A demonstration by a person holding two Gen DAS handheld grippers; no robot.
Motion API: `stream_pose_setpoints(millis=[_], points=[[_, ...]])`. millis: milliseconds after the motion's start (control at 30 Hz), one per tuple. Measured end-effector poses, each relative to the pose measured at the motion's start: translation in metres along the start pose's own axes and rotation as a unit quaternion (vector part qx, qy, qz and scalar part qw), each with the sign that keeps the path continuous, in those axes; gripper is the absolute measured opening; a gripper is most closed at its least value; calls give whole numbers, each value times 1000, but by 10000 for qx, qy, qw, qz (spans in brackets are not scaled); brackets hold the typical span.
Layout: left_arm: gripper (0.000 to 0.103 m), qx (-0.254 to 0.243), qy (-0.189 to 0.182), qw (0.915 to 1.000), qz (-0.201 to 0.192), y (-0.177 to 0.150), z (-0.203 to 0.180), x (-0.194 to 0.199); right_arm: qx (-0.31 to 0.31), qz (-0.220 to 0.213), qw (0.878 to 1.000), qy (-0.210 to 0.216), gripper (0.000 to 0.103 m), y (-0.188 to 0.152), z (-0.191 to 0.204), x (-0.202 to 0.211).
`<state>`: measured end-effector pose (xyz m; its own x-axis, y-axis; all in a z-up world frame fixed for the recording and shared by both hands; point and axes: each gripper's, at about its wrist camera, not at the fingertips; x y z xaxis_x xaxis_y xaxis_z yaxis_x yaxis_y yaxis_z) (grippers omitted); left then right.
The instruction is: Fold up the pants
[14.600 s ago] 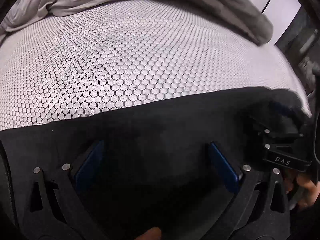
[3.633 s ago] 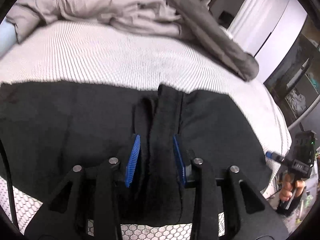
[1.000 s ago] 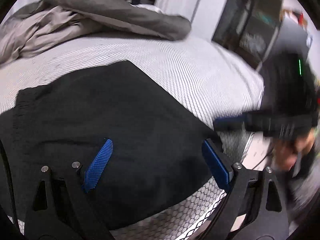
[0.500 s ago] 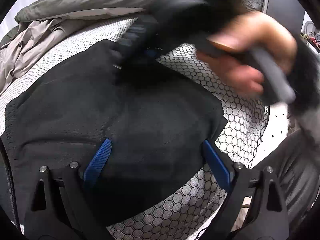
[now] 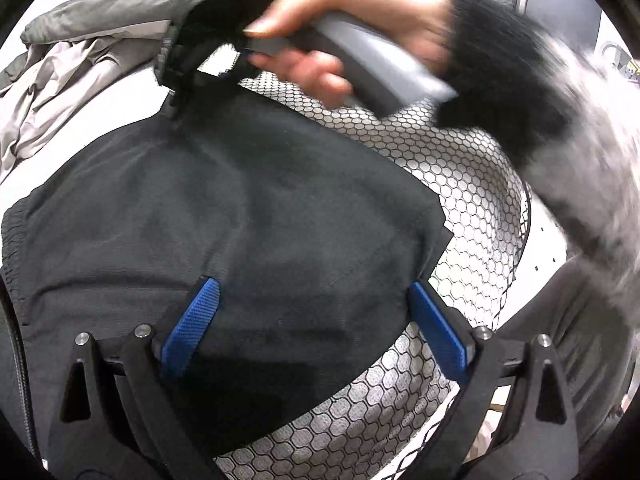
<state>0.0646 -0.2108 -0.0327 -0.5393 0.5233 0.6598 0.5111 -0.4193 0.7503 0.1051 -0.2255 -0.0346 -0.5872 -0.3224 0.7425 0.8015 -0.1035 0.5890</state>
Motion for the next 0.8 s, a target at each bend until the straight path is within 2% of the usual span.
stream_pose_setpoints(millis=[233,333,467,600,733,800], points=[[95,83,8,9999,-60,2,4,5,195,-219,9990,337,31,-111,14,76],[95,80,17,9999,-102,3,6,7,353,-362,9981,359,31,-147,25,109],[95,80,31,9999,-107,3,6,7,396,-441,9975,392,20,-189,31,136],[95,51,80,9999,-84,1,6,5,241,-418,9979,430,17,-192,24,136],[95,39,68,10000,-56,2,7,5,47,-491,9977,465,17,-149,21,109],[95,13,66,10000,-29,1,5,4,-118,-385,9977,553,17,-129,16,92]])
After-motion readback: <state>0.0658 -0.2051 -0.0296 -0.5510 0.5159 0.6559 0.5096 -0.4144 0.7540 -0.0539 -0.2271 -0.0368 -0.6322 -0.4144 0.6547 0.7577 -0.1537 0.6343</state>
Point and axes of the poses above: each gripper's, at about its wrist camera, not at the fingertips, and x roughly against the way its jaws point, z to its left, y to its top, and after that the axes turned 11 degrees about -z, right-handed
